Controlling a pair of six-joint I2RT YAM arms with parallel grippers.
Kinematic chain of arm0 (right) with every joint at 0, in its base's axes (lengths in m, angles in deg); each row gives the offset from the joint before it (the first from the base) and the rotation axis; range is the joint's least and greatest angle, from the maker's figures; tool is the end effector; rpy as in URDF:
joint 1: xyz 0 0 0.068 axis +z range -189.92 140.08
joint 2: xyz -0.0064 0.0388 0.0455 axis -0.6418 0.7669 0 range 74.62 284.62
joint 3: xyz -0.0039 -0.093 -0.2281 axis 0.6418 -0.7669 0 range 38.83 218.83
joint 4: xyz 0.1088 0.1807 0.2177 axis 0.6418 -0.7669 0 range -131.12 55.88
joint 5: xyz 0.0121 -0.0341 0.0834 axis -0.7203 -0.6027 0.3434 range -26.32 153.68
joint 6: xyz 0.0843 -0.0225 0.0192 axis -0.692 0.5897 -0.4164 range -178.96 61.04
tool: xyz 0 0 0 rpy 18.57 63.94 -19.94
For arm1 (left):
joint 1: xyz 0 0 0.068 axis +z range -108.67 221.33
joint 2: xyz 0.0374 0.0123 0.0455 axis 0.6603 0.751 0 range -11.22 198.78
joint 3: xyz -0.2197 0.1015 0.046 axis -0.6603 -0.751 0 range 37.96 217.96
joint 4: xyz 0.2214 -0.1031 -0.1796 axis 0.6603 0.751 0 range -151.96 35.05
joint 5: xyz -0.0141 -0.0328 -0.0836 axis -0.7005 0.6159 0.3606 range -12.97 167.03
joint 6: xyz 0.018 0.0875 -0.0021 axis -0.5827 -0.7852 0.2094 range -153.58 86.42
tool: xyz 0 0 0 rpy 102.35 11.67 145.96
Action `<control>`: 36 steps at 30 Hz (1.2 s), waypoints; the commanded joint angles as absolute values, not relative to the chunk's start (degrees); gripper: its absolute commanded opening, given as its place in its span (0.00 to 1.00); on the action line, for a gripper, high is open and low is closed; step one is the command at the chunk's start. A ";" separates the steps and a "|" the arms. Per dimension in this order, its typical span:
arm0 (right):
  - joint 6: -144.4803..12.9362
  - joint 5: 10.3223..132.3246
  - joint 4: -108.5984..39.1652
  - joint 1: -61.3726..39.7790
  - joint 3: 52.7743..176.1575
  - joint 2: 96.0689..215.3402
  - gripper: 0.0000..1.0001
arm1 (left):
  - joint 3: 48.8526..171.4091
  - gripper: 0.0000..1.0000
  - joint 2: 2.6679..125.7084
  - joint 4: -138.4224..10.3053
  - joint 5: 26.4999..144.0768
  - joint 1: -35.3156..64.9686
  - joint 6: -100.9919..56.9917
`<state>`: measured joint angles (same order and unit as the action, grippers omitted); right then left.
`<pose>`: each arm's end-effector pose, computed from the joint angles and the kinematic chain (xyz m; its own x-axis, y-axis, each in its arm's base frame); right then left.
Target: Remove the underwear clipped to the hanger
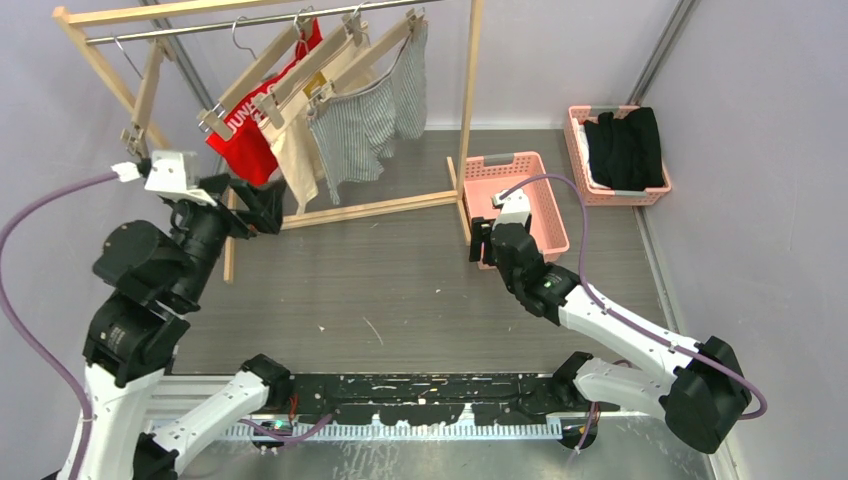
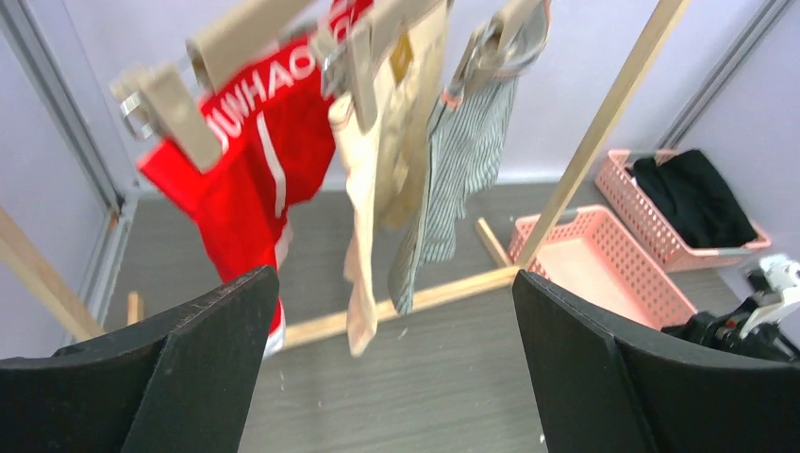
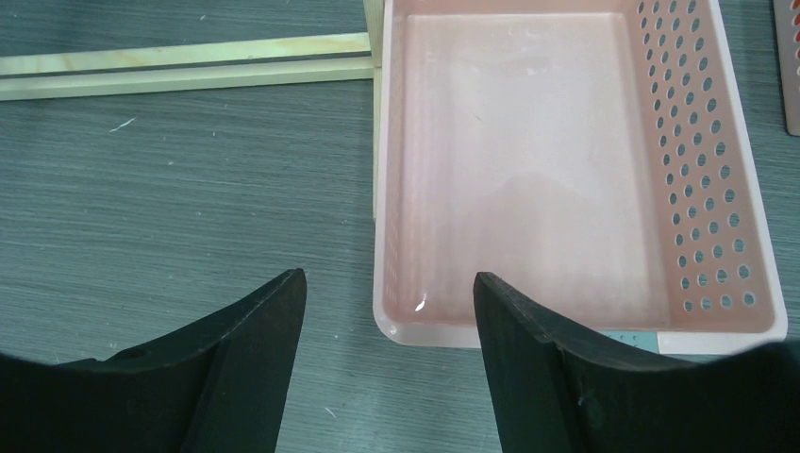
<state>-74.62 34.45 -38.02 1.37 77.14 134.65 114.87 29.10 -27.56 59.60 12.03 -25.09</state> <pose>0.2675 0.1831 0.2050 -0.3788 -0.0193 -0.9253 -0.1482 0.9881 0.0400 0.1737 -0.0703 0.4927 0.0027 -0.1630 -0.9866 0.2085 0.9650 -0.1588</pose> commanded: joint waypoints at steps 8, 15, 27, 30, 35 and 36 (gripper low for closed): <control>-74.63 32.91 -34.08 1.71 77.37 133.57 0.71 | 140.92 0.98 46.04 -23.87 48.39 11.88 -36.83; -74.07 32.68 -33.88 1.73 77.41 133.25 0.71 | 151.61 0.98 55.67 -23.03 46.94 12.75 -43.51; -72.76 30.97 -34.77 1.78 77.92 133.26 0.72 | 164.25 0.98 67.88 -19.29 74.29 41.34 -34.67; -72.77 30.48 -34.56 1.81 77.52 133.48 0.72 | 161.78 0.98 67.41 -20.19 74.04 41.87 -34.83; -72.67 31.40 -34.68 1.75 78.13 135.02 0.72 | 155.67 0.99 65.09 -22.78 75.53 43.18 -34.16; -72.69 31.42 -34.71 1.80 78.23 135.16 0.72 | 155.12 0.98 64.85 -22.92 76.52 43.80 -34.06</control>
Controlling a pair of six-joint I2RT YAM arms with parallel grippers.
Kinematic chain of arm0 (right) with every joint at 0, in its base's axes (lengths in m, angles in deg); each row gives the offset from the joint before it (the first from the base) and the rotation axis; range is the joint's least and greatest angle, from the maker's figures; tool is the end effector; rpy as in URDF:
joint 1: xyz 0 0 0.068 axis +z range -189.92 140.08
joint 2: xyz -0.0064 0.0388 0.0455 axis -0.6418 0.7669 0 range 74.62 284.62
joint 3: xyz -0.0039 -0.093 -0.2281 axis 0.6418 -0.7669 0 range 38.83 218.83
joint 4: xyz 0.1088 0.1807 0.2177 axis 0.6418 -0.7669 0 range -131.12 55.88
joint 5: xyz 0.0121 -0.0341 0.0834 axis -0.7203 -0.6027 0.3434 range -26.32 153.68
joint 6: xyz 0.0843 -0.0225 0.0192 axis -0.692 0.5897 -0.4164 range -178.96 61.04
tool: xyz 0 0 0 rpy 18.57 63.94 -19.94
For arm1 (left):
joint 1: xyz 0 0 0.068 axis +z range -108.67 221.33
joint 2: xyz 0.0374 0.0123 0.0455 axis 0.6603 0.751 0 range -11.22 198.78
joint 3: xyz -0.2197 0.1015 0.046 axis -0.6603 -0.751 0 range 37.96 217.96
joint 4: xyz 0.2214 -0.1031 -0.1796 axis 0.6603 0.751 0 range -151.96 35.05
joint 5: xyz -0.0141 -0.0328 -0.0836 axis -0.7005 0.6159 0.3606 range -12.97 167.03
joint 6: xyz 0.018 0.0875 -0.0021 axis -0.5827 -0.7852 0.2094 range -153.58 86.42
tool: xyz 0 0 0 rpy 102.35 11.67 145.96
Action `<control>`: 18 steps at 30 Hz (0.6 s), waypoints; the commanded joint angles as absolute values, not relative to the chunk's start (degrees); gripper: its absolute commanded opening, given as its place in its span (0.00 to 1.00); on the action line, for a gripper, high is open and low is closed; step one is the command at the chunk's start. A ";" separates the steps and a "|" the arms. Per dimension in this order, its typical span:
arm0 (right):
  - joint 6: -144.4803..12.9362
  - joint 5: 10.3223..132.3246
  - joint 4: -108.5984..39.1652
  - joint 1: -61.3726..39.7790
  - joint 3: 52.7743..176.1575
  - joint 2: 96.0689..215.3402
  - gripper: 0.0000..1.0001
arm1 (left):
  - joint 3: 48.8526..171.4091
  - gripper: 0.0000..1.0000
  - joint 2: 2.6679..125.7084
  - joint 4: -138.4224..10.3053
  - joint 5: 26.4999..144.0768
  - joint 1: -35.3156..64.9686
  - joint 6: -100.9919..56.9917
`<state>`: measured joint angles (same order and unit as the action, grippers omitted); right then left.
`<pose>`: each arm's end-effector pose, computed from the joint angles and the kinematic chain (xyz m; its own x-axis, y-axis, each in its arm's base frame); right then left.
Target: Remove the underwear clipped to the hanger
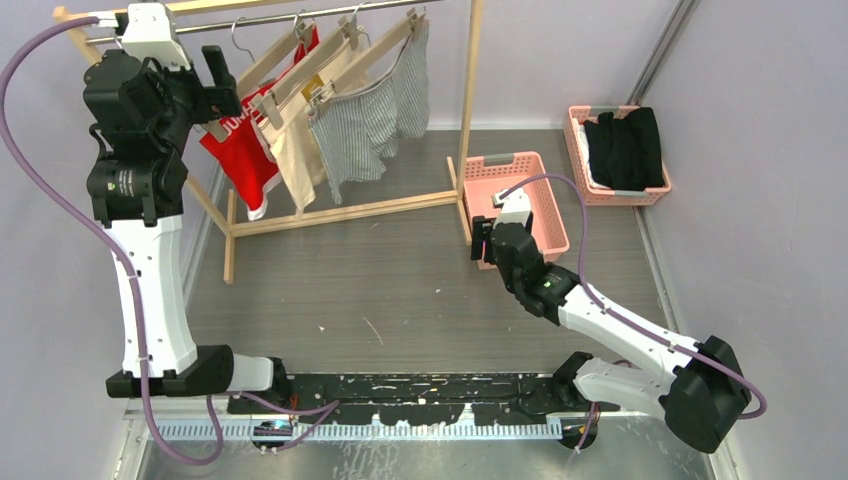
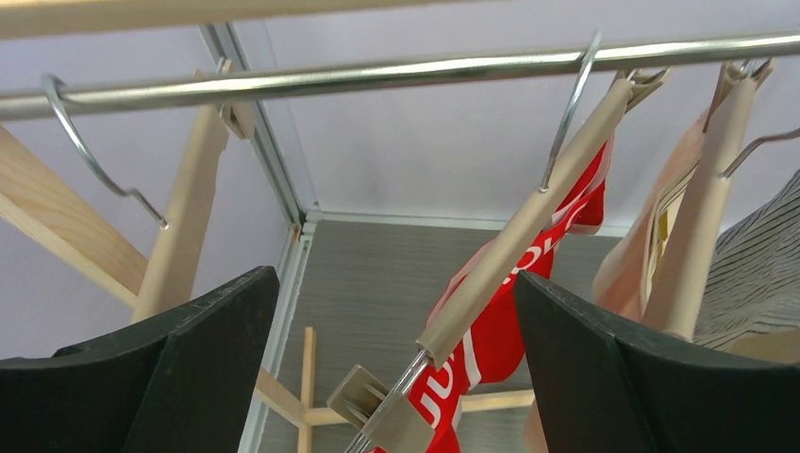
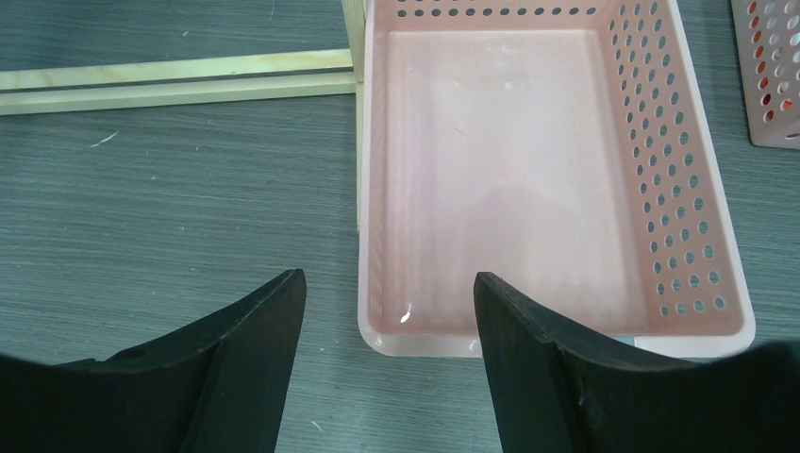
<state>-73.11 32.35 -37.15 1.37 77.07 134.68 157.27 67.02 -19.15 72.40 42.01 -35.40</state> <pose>0.2688 0.1809 0.2070 -0.3572 -0.0359 -0.9334 -0.1256 0.9920 0.0099 0.3035 0.0099 0.5755 -0.0332 0.0313 -0.9990 -0.0915 0.9952 0.0342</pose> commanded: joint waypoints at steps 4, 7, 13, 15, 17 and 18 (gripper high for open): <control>-72.84 31.50 -34.74 1.82 78.25 135.24 0.72 | 155.16 0.85 65.32 -22.08 78.36 44.70 -33.41; -72.96 31.86 -34.70 1.82 78.28 135.04 0.72 | 154.86 0.87 65.42 -22.60 80.10 45.04 -33.20; -73.14 31.96 -34.73 1.82 77.95 134.44 0.71 | 158.39 0.77 67.62 -20.28 81.96 45.11 -33.96; -73.28 32.03 -34.85 1.77 77.86 134.19 0.71 | 160.12 0.69 68.59 -18.71 82.69 45.15 -34.41; -73.44 32.32 -34.96 1.82 77.85 134.07 0.71 | 162.28 0.64 69.76 -16.48 83.38 45.11 -34.82; -73.53 32.53 -34.93 1.82 77.80 133.90 0.71 | 163.36 0.64 70.30 -15.39 83.83 45.12 -35.07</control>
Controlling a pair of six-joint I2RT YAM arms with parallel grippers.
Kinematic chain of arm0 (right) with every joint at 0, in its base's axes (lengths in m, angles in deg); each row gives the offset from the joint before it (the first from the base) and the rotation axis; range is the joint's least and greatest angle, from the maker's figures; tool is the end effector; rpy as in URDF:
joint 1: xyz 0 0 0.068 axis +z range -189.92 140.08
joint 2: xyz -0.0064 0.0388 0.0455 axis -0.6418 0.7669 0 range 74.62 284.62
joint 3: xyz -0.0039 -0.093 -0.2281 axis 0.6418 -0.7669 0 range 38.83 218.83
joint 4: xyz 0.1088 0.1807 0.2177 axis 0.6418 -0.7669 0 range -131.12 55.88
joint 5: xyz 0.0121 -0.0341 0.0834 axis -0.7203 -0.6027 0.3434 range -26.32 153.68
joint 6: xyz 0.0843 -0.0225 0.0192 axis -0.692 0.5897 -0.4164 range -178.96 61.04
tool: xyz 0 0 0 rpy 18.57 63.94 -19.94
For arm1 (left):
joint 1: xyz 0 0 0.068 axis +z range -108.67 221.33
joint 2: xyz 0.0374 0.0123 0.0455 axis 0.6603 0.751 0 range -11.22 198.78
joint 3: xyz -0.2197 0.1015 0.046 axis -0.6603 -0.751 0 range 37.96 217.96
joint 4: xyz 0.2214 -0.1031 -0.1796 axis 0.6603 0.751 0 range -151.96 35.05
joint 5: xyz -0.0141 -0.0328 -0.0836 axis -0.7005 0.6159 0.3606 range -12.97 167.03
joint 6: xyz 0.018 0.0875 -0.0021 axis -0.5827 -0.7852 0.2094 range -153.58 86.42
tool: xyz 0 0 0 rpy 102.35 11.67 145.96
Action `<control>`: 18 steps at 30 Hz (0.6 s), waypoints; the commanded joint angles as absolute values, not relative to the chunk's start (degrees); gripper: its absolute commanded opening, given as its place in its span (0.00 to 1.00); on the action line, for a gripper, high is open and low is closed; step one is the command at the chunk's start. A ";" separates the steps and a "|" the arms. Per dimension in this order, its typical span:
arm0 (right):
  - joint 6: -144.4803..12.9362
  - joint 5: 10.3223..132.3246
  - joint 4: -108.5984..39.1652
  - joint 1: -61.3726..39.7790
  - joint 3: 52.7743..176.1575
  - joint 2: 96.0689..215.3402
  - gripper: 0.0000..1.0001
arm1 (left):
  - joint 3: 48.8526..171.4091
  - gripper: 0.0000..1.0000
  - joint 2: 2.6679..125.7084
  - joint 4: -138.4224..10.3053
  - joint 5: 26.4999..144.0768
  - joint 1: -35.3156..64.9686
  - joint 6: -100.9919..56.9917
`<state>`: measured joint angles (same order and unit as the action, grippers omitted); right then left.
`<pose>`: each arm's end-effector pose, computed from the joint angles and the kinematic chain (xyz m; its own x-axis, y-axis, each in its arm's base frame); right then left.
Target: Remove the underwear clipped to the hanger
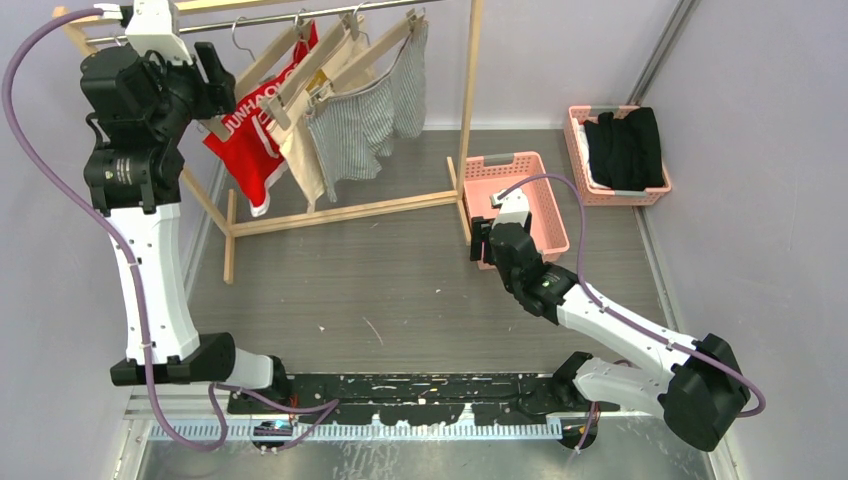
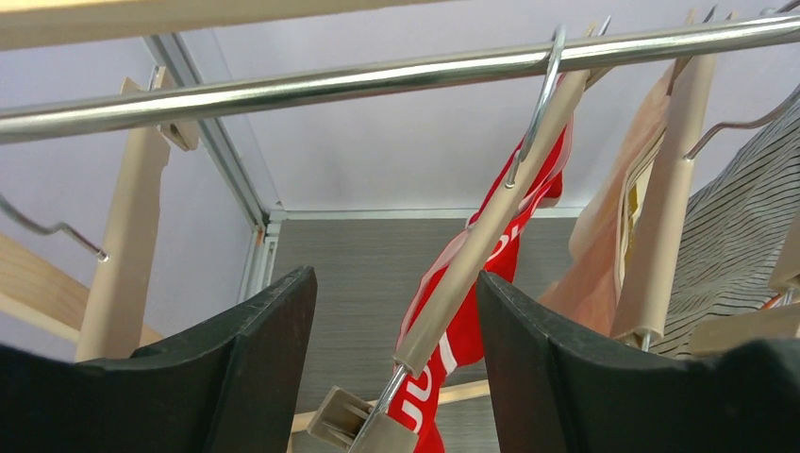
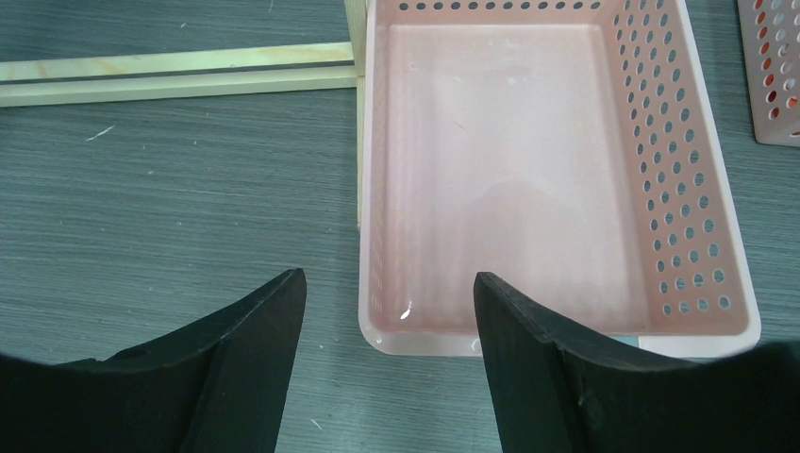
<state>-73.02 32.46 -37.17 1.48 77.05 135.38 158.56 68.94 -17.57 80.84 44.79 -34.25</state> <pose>0.2692 0.1822 0.2030 -0.3663 -0.0461 -0.9293 -0.1297 0.9916 0.0019 0.3135 0.0136 0.5691 -0.0686 0.0076 -0.9976 0.0067 1.0000 0.0071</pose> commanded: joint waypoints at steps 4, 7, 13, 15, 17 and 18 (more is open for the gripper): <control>-73.66 32.83 -34.84 1.81 77.74 133.69 0.71 | 166.45 0.64 72.05 -11.54 84.97 45.15 -35.80; -73.64 32.79 -34.82 1.77 77.72 133.59 0.71 | 166.81 0.65 72.56 -11.06 85.26 45.13 -36.52; -73.61 32.82 -34.78 1.87 77.64 133.68 0.71 | 168.25 0.59 74.01 -8.48 87.08 45.12 -37.92; -73.51 32.81 -34.82 1.89 77.65 133.64 0.71 | 168.14 0.57 73.99 -8.60 87.17 45.12 -38.26; -73.58 32.69 -34.74 1.91 77.60 133.56 0.71 | 168.22 0.57 74.00 -8.82 87.31 45.15 -38.68; -73.51 32.66 -34.70 1.88 77.58 133.45 0.71 | 168.28 0.58 74.10 -8.86 87.39 45.12 -38.91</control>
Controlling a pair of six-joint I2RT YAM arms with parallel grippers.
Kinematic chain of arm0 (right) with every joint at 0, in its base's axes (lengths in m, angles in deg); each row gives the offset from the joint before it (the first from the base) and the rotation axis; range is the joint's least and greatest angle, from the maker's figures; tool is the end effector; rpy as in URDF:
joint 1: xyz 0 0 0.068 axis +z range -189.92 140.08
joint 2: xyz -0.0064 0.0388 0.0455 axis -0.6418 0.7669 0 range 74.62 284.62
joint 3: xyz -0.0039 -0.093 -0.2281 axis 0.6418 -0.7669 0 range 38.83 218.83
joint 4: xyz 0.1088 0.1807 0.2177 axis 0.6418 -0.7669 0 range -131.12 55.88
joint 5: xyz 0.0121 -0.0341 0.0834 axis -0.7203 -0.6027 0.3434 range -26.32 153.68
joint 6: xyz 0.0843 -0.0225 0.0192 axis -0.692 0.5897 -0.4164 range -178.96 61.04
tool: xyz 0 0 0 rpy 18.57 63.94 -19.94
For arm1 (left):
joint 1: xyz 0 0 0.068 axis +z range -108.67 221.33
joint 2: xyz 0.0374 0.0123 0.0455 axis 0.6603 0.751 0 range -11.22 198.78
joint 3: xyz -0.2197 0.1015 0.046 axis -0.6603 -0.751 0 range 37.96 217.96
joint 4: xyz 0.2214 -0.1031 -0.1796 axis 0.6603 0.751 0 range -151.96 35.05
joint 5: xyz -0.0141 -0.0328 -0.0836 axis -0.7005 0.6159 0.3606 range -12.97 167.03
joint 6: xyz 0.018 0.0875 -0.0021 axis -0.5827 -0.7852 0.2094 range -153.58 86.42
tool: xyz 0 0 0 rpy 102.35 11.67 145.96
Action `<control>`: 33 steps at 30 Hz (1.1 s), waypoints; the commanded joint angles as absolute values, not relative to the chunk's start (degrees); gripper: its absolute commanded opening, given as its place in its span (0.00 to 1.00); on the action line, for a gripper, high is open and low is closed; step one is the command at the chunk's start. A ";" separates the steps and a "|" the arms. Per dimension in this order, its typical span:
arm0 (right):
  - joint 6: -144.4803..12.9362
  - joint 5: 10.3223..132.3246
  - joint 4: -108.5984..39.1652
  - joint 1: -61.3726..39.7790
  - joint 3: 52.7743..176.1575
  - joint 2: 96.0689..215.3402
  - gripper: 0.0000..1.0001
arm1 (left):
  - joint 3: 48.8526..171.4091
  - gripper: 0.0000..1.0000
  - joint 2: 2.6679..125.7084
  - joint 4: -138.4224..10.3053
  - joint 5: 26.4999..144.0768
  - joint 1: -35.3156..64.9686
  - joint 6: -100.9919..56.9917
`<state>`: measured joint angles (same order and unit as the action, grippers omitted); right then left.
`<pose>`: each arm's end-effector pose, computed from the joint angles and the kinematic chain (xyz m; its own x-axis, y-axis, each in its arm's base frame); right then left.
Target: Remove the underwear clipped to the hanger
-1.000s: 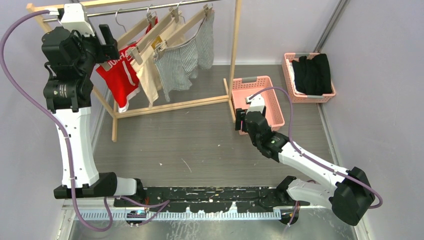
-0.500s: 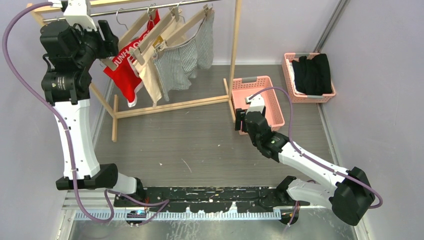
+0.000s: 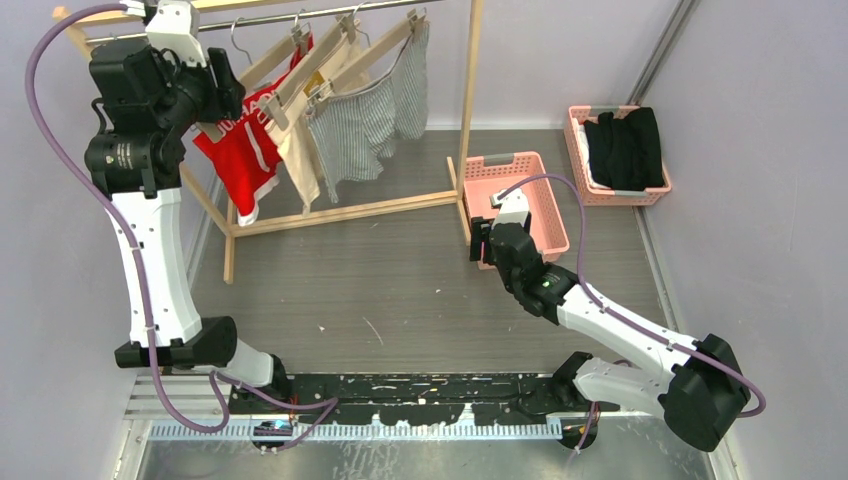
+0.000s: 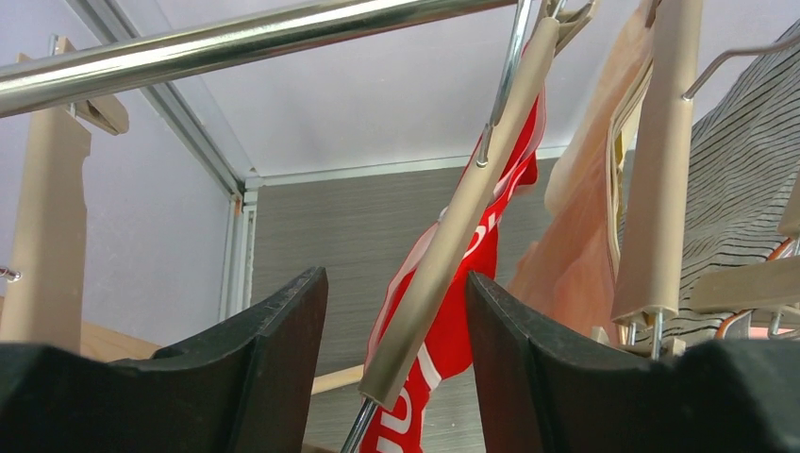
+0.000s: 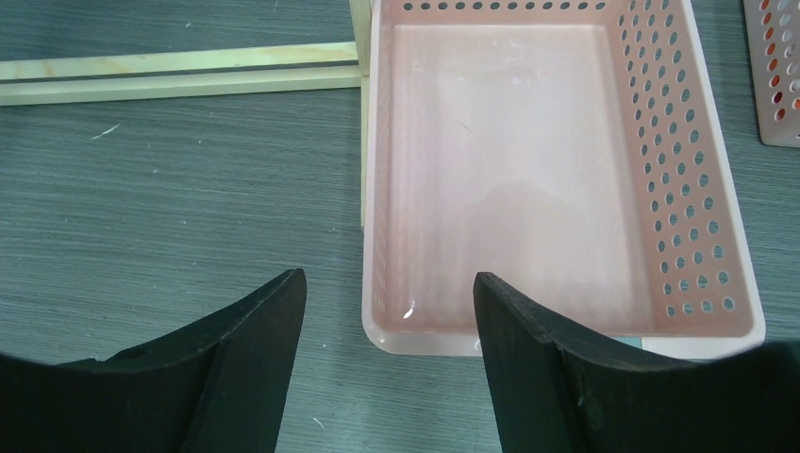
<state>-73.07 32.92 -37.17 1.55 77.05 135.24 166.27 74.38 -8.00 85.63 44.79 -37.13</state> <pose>0.2687 0.1830 0.2036 -0.3665 -0.0445 -0.9294 -0.1378 0.9904 0.0069 0.3235 0.0075 0.5596 -0.1889 0.0499 -0.9807 0.0986 0.9946 0.0317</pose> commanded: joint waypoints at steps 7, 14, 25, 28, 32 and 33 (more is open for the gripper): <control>-73.63 32.66 -34.63 1.91 77.18 133.08 0.71 | 167.98 0.58 74.37 -8.56 87.88 45.12 -40.07; -73.57 32.57 -34.57 1.87 76.95 132.70 0.71 | 170.25 0.47 75.26 -7.96 87.14 45.11 -40.91; -73.47 32.50 -34.71 2.00 76.86 132.50 0.71 | 182.73 0.47 83.57 4.33 90.29 45.11 -41.90; -73.32 32.31 -34.82 1.98 76.71 132.17 0.71 | 183.14 0.41 84.01 5.42 90.21 45.11 -42.08; -73.30 32.00 -34.91 2.00 76.67 132.18 0.71 | 183.43 0.34 83.95 6.21 90.67 45.11 -42.50; -73.40 32.09 -34.93 2.00 76.77 132.19 0.71 | 183.45 0.32 83.84 6.17 90.54 45.12 -42.61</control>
<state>-73.04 32.90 -37.17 1.66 76.74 134.11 181.14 84.79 5.48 89.17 44.83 -41.52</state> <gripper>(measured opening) 0.712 0.350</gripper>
